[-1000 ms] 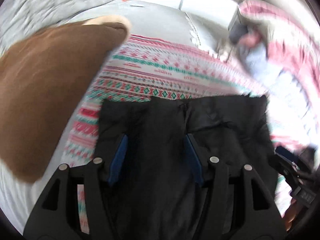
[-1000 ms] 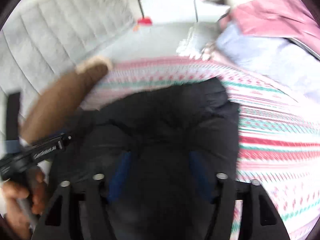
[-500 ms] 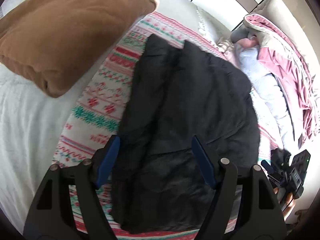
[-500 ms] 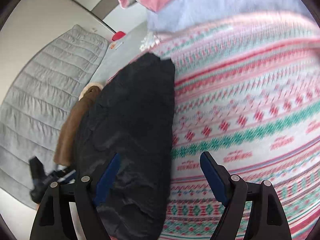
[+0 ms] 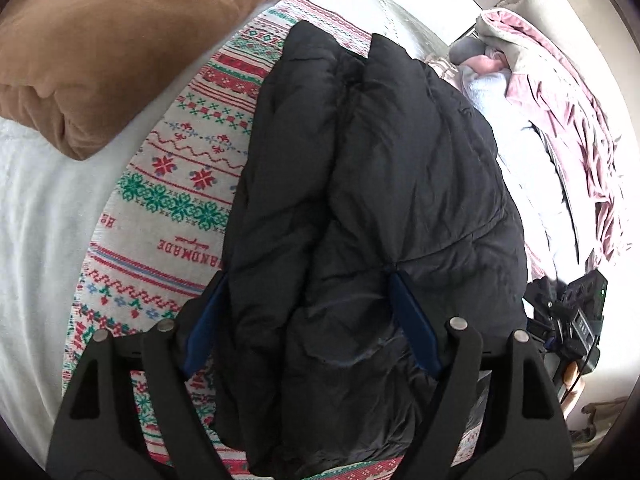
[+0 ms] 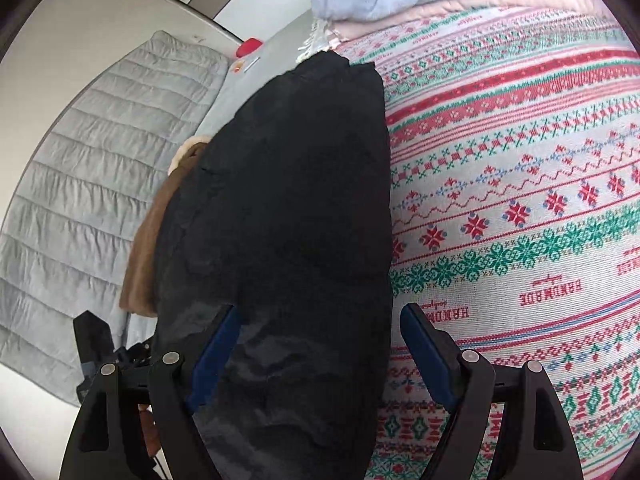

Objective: Fold large clothes
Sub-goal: 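Open both tools and withdraw them from the jacket bundle, then grasp the end of the black jacket bundle with both tools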

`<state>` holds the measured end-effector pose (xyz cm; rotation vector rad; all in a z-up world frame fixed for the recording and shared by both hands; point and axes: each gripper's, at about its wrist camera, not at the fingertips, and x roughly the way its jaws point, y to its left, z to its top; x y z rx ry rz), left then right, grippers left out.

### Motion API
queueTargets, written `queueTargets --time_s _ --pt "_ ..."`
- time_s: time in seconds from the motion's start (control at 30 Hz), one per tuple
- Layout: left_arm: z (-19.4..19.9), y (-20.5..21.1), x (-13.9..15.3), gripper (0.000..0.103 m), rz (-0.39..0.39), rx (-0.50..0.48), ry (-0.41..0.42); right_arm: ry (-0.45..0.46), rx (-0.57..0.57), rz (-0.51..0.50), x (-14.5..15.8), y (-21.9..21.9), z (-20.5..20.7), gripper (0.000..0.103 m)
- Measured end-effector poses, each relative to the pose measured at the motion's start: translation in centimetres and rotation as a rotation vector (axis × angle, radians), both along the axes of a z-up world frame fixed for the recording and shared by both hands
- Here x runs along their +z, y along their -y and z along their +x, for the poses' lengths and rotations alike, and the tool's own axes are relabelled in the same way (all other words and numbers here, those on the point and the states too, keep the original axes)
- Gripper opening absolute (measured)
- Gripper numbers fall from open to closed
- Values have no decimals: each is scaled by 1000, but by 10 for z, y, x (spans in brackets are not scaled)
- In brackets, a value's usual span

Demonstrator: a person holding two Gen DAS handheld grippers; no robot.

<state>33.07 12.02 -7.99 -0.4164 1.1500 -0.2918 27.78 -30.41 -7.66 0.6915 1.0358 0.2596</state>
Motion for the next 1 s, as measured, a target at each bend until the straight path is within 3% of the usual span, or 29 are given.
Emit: queueTargets --time_s 0.2,0.7,1.0 --pt "2 2 -3 82 -8 -12 3 -17 -13 54 -11 -5 9 83" --pt "0 4 -2 82 -1 -33 20 -2 -27 59 -16 -16 18 83" --pt "-7 17 4 82 9 -68 54 29 -9 -39 -11 -42 23 86"
